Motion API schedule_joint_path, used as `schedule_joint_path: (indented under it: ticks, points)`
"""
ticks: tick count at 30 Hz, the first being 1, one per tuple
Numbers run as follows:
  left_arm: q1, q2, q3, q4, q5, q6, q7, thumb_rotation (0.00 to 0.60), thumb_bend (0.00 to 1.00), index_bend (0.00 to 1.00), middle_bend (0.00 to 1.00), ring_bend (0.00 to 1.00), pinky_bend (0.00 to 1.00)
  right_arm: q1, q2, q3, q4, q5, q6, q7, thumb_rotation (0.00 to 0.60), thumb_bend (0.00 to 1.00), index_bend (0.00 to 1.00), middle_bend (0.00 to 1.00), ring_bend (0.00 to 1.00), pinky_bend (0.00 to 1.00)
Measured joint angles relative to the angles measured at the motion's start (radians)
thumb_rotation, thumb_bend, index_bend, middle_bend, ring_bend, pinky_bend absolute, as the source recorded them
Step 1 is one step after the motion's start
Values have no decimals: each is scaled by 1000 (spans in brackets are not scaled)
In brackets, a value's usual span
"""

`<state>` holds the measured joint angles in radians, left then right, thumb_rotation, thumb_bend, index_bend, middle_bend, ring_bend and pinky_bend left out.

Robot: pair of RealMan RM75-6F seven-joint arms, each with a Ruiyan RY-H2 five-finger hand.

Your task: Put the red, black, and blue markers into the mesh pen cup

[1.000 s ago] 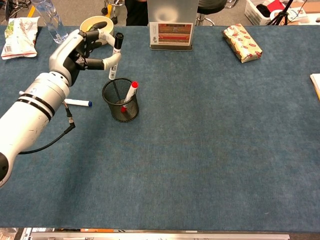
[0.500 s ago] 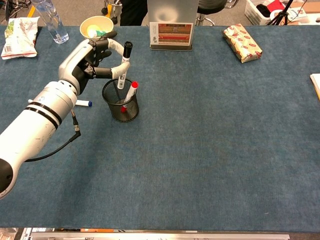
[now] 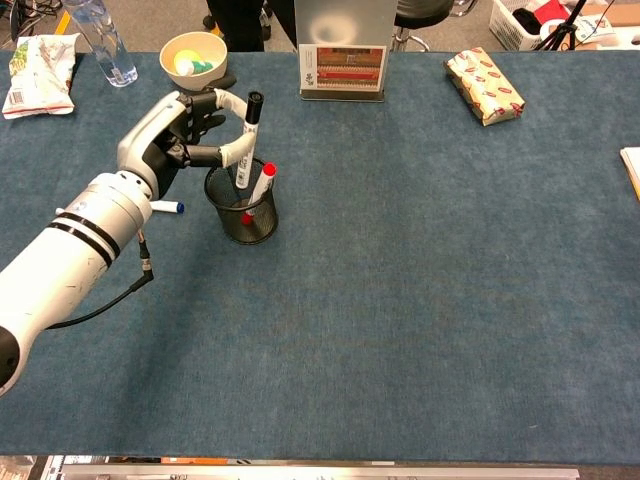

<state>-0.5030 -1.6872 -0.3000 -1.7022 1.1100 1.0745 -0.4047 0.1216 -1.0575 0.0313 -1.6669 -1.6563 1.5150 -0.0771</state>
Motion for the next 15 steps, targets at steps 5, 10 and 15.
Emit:
schedule_joint_path:
  ticks: [5,10,15]
  points:
    - [2,15,4,8,8,-24,-26,600,289,31,0,0,14,1,-1,0,1,1,-2,0,600,0,143,175,126,301]
    - [5,27,6,10,28,-27,-38,600,267,19,0,0,14,-1,1,0,-1,0,2,2,600,0,143,175,126,301]
    - [7,43,17,15,82,11,12,600,267,179,0,0,16,-3,9,2,-7,-3,9,0,600,0,144,175,126,301]
